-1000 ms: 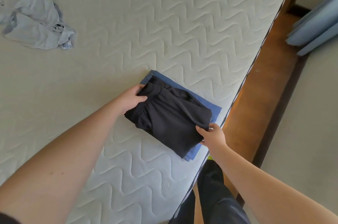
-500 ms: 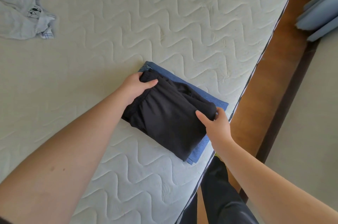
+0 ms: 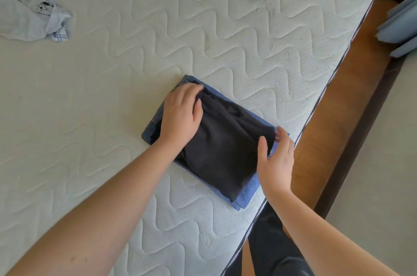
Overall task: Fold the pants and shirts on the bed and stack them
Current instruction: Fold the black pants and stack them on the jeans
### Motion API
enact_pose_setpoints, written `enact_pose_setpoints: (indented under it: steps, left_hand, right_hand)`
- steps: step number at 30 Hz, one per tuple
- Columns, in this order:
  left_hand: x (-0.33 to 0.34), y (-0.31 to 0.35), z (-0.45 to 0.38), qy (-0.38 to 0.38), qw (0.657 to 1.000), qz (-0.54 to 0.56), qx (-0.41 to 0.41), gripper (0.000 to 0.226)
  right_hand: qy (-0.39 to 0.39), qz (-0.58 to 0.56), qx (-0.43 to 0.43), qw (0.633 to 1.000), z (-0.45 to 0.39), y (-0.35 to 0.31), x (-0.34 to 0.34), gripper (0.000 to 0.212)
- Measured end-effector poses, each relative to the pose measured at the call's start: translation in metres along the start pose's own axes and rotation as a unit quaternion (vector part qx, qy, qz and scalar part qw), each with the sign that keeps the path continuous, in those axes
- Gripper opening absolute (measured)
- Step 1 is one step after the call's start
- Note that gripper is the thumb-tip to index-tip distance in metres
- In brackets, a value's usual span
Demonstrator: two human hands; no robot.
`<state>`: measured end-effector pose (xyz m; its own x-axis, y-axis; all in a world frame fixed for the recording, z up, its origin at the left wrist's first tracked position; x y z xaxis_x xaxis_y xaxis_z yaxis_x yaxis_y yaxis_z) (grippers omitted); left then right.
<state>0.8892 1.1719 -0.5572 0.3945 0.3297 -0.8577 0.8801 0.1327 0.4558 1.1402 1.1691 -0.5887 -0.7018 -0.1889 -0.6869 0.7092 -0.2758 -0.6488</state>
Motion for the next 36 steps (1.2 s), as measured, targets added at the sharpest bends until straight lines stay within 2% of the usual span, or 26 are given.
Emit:
enact_pose_setpoints:
  steps: [2,4,7,12,15,21,31,33,36]
  left_hand:
    - [-0.002,0.007,0.021,-0.014,0.994,-0.026,0.101,0.036]
    - [0.001,0.003,0.039,-0.077,0.978,-0.089,0.172,0.042]
    - [0.015,-0.013,0.04,-0.151,0.953,-0.182,0.191,0.05]
    - [0.045,-0.037,0.037,-0.195,0.938,-0.234,0.165,0.061]
    - [0.058,-0.05,0.048,-0.193,0.937,-0.242,0.164,0.064]
    - [0.069,-0.057,0.045,-0.204,0.939,-0.23,0.155,0.066]
    - [0.066,-0.046,0.043,-0.249,0.93,-0.248,0.108,0.067]
    - [0.063,-0.035,0.044,-0.235,0.934,-0.257,0.085,0.068]
    - [0.053,-0.014,0.065,-0.166,0.957,-0.234,0.043,0.063]
  right_hand:
    - [0.017,0.054,-0.119,0.991,0.008,-0.012,0.001,0.055]
    - [0.016,0.122,-0.229,0.966,0.01,-0.028,0.011,0.058]
    - [-0.019,0.188,-0.297,0.936,0.013,-0.055,0.043,0.06]
    - [-0.102,0.308,-0.263,0.909,-0.002,-0.059,0.094,0.069]
    - [-0.107,0.357,-0.261,0.891,-0.013,-0.041,0.101,0.076]
    - [-0.086,0.38,-0.232,0.891,-0.008,-0.017,0.084,0.088]
    - [-0.133,0.42,-0.22,0.87,0.014,0.016,0.047,0.085]
    - [-0.141,0.419,-0.23,0.867,0.02,0.018,0.04,0.081]
    - [-0.165,0.414,-0.246,0.861,0.031,0.021,0.025,0.075]
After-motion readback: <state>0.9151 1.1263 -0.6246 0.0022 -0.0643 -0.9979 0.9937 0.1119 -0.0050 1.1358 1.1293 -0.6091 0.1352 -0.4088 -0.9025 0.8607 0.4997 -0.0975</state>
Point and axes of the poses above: each hand's wrist, its own z-axis away from the middle knuckle, its own x-axis out of the palm, y = z × x, the point moved 3 cm from there along -z, towards the middle knuckle, and after that the axes turned 1 degree about z, right-handed, at the moved point
